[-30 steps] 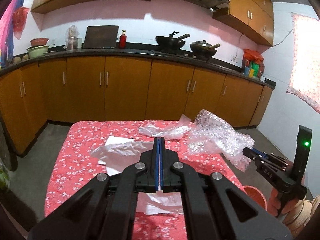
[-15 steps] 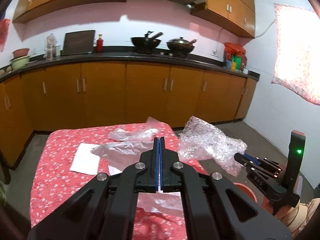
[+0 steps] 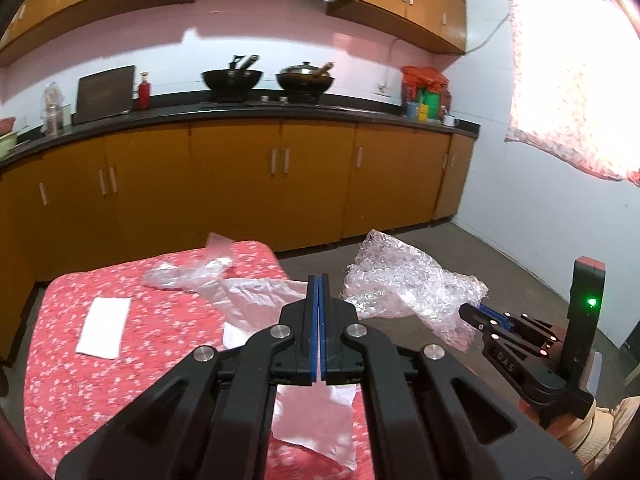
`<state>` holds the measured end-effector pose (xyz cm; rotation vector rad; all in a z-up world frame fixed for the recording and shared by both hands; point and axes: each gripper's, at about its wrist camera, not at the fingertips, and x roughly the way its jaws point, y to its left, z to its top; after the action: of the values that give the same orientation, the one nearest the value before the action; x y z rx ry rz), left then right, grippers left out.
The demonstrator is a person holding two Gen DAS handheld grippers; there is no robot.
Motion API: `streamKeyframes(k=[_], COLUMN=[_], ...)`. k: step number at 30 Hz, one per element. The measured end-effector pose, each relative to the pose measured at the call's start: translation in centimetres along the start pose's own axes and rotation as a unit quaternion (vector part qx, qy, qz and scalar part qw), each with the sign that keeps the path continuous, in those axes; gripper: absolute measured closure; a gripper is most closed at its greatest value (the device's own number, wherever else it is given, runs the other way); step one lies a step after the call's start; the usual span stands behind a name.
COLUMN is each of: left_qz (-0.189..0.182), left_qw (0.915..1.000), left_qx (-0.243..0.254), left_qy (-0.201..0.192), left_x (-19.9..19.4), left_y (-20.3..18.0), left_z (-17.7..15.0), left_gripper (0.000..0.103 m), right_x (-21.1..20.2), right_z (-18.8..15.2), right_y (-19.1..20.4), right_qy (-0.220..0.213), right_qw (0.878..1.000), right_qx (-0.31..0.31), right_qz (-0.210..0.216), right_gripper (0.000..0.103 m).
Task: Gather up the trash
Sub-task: 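Carry the bubble wrap and white sheet over the orange basket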
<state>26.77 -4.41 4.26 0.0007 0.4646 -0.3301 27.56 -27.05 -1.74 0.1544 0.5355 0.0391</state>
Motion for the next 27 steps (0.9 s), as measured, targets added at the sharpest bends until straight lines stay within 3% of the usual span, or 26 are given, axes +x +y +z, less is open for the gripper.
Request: streamKeyframes(k=[9,19,27], left_qz=[-0.042,-0.095,-0.12], left_qw=[0.9988,0.9936,0.9894], left_qx=[0.021,0.049,0.038], left_qy=[0.016,0.039,0.072], left_x=[2.9,6.2,9.5], left_y=[-5.7,-13.4,-17.4], left_z=[-0.4,-1.8,-4.4], left_gripper=[0.103,0.103,0.103], right_x=[-1.0,-1.7,-1.8], right_z=[-1.0,-4.2,-7.5], right_y=[-6.3,-13.1,-17.6], right_qy=[-0.005,0.012,0.038], right_qw=[0.999,0.994,0.988], right_qx=[0.029,0.046,0.069], right_qz=[-0.044,-0.103,-0.136], right_gripper=[0.093,0.093,0.093])
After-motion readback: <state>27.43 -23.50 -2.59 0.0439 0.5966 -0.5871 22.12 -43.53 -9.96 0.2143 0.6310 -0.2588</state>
